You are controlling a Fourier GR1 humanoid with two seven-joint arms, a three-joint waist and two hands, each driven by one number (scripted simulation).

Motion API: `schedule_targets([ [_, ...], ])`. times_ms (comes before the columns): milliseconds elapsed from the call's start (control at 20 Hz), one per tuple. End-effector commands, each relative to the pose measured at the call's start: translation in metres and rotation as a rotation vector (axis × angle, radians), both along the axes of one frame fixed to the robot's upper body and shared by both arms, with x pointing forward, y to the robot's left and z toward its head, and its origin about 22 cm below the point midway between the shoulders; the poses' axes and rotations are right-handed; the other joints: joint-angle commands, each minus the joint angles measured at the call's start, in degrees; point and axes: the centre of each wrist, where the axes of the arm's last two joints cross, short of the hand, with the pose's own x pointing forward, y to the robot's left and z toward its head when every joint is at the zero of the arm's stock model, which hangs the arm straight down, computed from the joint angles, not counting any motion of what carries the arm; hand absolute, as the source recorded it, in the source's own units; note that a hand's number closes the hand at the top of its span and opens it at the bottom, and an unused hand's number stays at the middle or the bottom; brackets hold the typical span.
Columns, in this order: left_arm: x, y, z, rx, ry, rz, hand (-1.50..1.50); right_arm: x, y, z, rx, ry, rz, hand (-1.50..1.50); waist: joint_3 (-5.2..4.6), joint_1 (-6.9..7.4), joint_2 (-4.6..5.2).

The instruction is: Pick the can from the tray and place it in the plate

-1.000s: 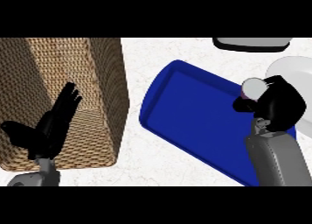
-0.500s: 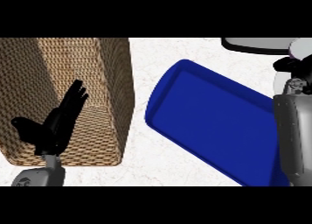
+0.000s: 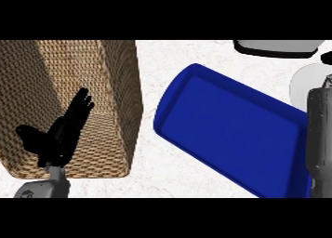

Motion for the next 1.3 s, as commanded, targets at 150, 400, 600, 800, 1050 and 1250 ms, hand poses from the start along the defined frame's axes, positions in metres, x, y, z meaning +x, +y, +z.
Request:
schedule_targets([
  [150, -0.018, -0.006, -0.042, -0.011, 0.234, -0.011, 0.0, -0.004, -0.035, -0.017, 0.018, -0.205, -0.253, 1.5, -0.64, -2.19, 0.03],
  [400, -0.018, -0.002, -0.038, -0.003, 0.236, -0.015, 0.0, -0.011, -0.053, -0.051, 0.022, -0.201, -0.286, 1.5, -0.55, -2.79, -0.57],
  [600, -0.023, 0.003, -0.048, -0.009, 0.257, 0.007, 0.0, -0.024, -0.077, -0.071, 0.003, -0.209, -0.304, 1.5, -0.59, -3.98, -0.94],
  [800, -0.027, -0.002, -0.044, -0.027, 0.265, 0.007, 0.0, -0.03, -0.102, -0.079, 0.006, -0.213, -0.325, 1.5, -0.56, -3.79, -1.33],
  [1050, -0.032, -0.002, -0.051, -0.016, 0.267, 0.024, 0.0, -0.037, -0.115, -0.118, 0.328, -0.086, -0.404, -1.5, -0.54, -4.66, -1.48],
  [1250, -0.027, 0.002, -0.048, -0.002, 0.264, 0.022, 0.0, -0.03, -0.127, -0.131, 0.439, -0.09, -0.329, -1.5, -0.47, -4.61, -1.51],
])
